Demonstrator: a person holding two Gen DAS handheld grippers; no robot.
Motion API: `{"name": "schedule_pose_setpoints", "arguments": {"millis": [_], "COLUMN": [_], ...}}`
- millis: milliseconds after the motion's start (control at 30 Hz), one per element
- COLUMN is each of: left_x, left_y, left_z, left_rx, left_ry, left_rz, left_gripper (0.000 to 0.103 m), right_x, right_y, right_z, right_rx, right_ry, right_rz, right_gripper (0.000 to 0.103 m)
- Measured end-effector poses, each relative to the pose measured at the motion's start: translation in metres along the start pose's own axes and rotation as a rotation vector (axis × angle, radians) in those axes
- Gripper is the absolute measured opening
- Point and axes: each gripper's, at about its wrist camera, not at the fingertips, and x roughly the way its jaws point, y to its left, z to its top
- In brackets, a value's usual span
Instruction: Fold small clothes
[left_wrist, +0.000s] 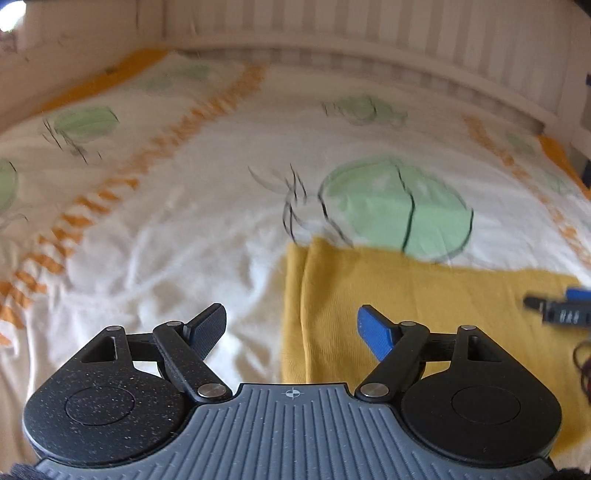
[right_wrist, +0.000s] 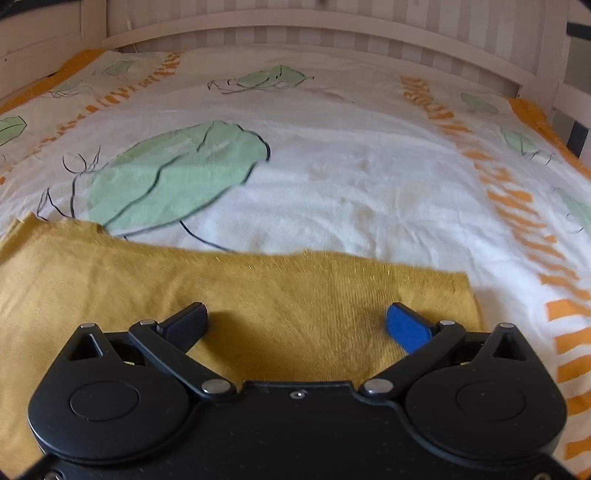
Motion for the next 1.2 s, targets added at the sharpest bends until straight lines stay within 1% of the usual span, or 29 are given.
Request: {"name": "schedule_pose_setpoints", "arguments": {"millis": [33, 67, 133, 167, 233, 300, 367, 467, 567, 633, 700, 800, 900, 967, 1067, 1200], "left_x": [0.004, 0.007, 0.008, 0.008, 0.007, 0.006, 0.008, 0.009, 0.008, 0.005, 0.003, 0.002, 0.001, 0.001, 0.003, 0.007], "left_y": [0.002, 0.004, 0.006, 0.007, 0.005, 0.004, 0.005, 0.009, 0.009, 0.007, 0.007, 0.009, 0.009, 0.008, 0.005, 0.001], "left_z": [0.001, 0.003, 0.007, 0.008, 0.007, 0.006, 0.007, 0.008, 0.011, 0.012, 0.012, 0.013, 0.013, 0.013, 0.01, 0.006], "left_rx": [-0.014, -0.039, -0.076, -0.082, -0.071, -0.053, -0.054, -0.086, -0.091, -0.084, -0.082, -0.09, -0.097, -0.093, -0.078, -0.064], "left_ry": [0.03, 0.061, 0.097, 0.103, 0.1, 0.097, 0.113, 0.133, 0.131, 0.123, 0.118, 0.116, 0.116, 0.117, 0.128, 0.145], "left_rz": [-0.009, -0.034, -0.082, -0.095, -0.084, -0.061, -0.062, -0.092, -0.111, -0.12, -0.124, -0.131, -0.137, -0.142, -0.145, -0.143], "left_gripper": [0.077, 0.077, 0.077, 0.077, 0.077, 0.077, 0.077, 0.077, 0.077, 0.077, 0.077, 0.077, 0.077, 0.077, 0.077, 0.077], "right_x": [-0.005, -0.009, -0.014, -0.015, -0.012, -0.005, 0.007, 0.011, 0.009, 0.006, 0.003, -0.014, -0.034, -0.045, -0.055, -0.062], "right_y": [0.004, 0.01, 0.022, 0.029, 0.044, 0.062, 0.075, 0.081, 0.089, 0.09, 0.082, 0.063, 0.029, 0.001, -0.05, -0.112], "right_z": [0.003, 0.005, 0.01, 0.011, 0.012, 0.007, -0.001, -0.008, -0.01, -0.008, -0.002, 0.003, 0.002, -0.001, -0.008, -0.025], "right_rx": [0.001, 0.003, 0.003, -0.001, -0.029, -0.085, -0.145, -0.162, -0.219, -0.229, -0.194, -0.105, 0.009, 0.078, 0.223, 0.402], "right_ry": [-0.011, -0.023, -0.037, -0.039, -0.029, 0.002, 0.051, 0.024, 0.008, 0.009, 0.021, 0.017, -0.001, 0.0, 0.044, 0.078], "right_rz": [0.008, 0.016, 0.025, 0.033, 0.024, -0.017, -0.05, -0.093, -0.13, -0.126, -0.092, -0.001, 0.084, 0.103, 0.149, 0.167], "right_gripper": [0.103, 0.103, 0.103, 0.103, 0.103, 0.103, 0.103, 0.102, 0.102, 0.102, 0.103, 0.103, 0.103, 0.103, 0.103, 0.103]}}
